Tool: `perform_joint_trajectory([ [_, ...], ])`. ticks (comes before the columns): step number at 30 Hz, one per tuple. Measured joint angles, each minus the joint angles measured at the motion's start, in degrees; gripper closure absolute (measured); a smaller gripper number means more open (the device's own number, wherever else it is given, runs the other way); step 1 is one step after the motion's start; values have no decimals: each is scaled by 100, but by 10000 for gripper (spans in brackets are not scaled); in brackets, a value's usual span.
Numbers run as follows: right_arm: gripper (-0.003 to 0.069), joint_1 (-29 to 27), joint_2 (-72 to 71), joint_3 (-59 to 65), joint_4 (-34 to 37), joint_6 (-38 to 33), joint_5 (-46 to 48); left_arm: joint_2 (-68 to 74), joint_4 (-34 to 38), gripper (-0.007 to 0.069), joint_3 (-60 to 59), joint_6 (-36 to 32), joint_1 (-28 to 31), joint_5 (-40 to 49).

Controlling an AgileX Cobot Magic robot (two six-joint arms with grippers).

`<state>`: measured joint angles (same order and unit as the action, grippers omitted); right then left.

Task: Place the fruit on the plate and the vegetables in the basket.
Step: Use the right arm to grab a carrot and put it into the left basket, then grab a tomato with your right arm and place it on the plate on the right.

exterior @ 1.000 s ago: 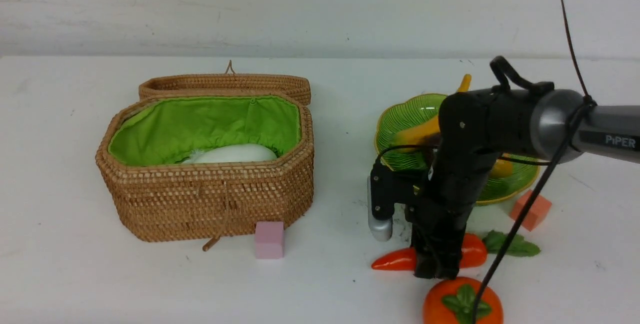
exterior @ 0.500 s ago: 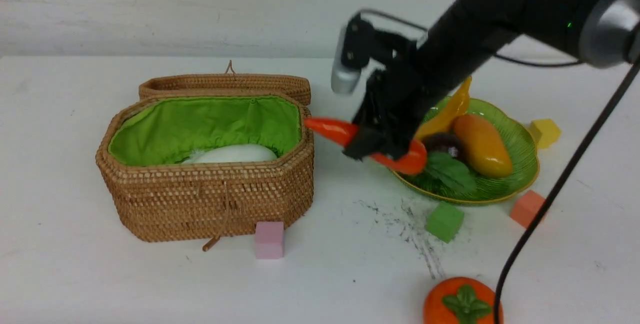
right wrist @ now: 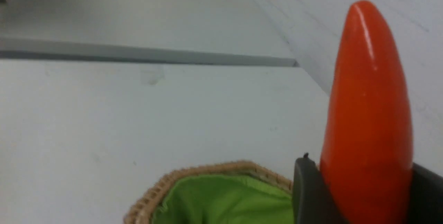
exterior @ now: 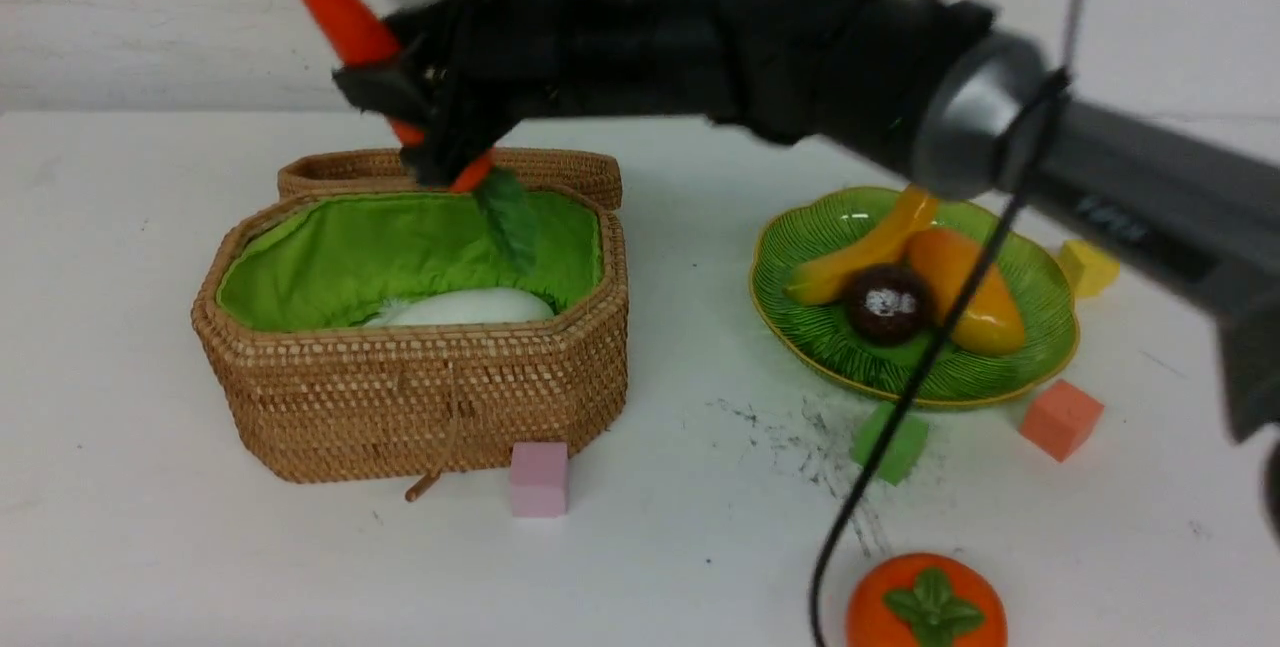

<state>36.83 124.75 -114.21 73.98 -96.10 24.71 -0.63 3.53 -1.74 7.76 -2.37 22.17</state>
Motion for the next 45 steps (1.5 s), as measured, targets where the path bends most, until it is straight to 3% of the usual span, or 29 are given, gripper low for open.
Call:
perform_joint_trajectory([
  [7,370,255,743,35,149,-384,-1305,0,0,386,0,0,0,0],
  [11,348,266,731,35,405,-369,-1388,0,0,386,0,0,0,0],
  [12,326,272,727,35,464,-349,-1368,0,0,386,0,0,0,0],
  [15,168,277,698,35,738,-89,-1194,0,0,386,0,0,0,0],
  [16,156,277,693,35,747,-64,-1179,0,0,386,0,0,0,0],
  [18,34,255,603,35,791,195,-887,0,0,386,0,0,0,0],
  [23,-15,-14,117,35,297,743,481,0,0,386,0,0,0,0],
  [27,22,-519,-655,29,-987,1980,2726,0,0,386,0,0,0,0],
  [31,85,-933,-1457,10,-2568,3456,4298,0,0,386,0,0,0,0],
  [33,112,-1144,-1841,57,-3621,4306,4557,0,0,386,0,0,0,0],
  [37,127,-1508,-2511,366,-4935,5580,4654,0,0,386,0,0,0,0],
  [45,130,-1821,-3807,2331,-5418,8151,4665,0,0,386,0,0,0,0],
])
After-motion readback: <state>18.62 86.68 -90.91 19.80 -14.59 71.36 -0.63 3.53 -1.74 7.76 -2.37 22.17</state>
